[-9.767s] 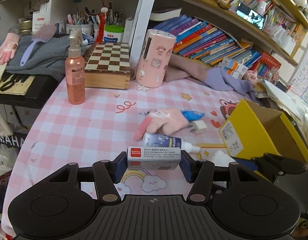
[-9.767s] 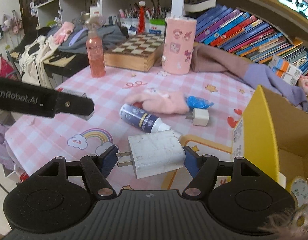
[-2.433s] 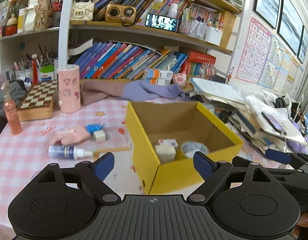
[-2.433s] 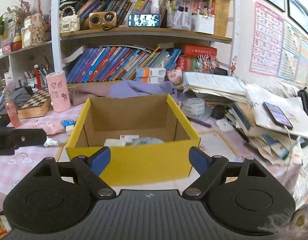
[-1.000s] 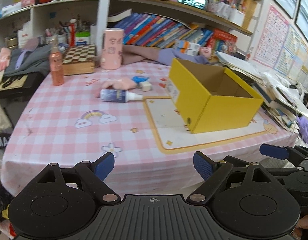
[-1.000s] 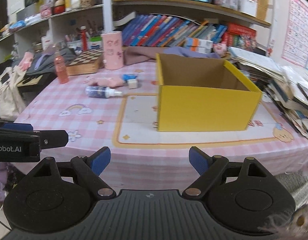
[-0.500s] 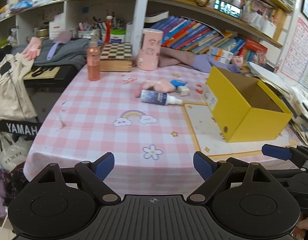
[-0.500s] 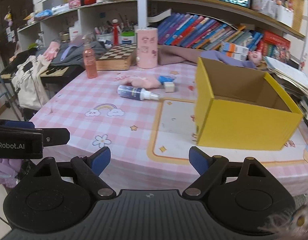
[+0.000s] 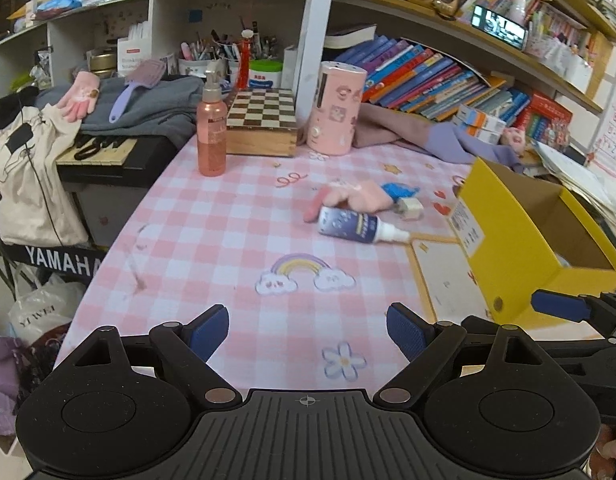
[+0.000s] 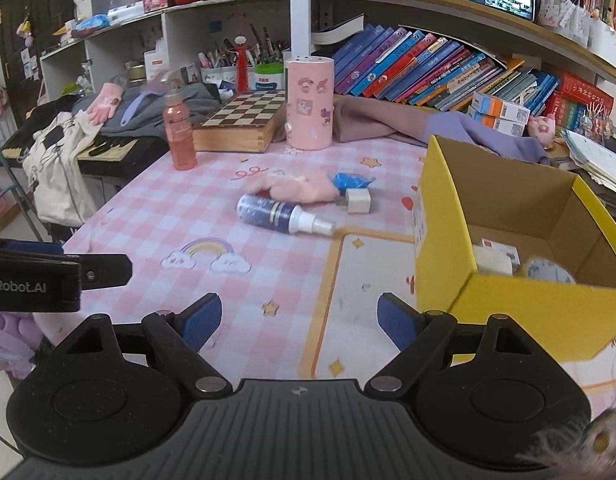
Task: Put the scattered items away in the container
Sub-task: 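Grasp the spray bottle with the left tool while the right tool grasps the white cube charger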
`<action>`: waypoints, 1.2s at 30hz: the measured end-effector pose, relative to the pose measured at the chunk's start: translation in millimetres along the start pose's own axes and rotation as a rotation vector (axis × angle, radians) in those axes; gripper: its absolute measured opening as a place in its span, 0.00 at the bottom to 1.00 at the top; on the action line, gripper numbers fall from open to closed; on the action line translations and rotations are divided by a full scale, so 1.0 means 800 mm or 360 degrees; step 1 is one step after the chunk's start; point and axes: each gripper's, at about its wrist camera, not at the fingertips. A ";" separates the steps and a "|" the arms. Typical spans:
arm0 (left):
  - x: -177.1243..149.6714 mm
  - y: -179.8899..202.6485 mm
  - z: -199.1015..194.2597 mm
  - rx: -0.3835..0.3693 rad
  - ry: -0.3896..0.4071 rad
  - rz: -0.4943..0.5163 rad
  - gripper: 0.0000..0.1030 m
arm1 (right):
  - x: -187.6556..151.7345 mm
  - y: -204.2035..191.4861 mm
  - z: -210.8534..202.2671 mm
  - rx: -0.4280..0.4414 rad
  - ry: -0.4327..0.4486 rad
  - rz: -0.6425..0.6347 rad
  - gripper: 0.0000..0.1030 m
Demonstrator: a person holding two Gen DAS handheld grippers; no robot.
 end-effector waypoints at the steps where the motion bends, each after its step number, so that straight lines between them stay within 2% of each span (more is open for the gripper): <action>1: 0.004 0.000 0.005 0.0007 -0.0003 -0.0003 0.86 | 0.004 0.003 0.004 0.0002 0.0001 0.0002 0.82; 13: 0.032 0.025 0.065 0.0012 -0.0087 0.0052 0.86 | 0.055 0.037 0.053 -0.0038 0.0040 -0.0003 0.78; 26: 0.054 0.065 0.129 -0.0048 -0.0056 0.0284 0.85 | 0.115 0.076 0.119 -0.0047 0.0010 0.0118 0.75; 32: 0.069 0.071 0.161 -0.0059 -0.0081 0.0248 0.85 | 0.121 0.087 0.143 -0.0060 -0.0042 0.0150 0.75; 36: 0.079 0.074 0.178 -0.0121 -0.0120 0.0163 0.84 | 0.126 0.098 0.152 -0.0094 -0.0040 0.0182 0.75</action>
Point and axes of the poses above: each gripper's, at about its wrist camera, not at the fingertips, and z roughly the way its jaws point, y to its right, x to its top, and after that the axes turned 15 degrees about x, right-handed
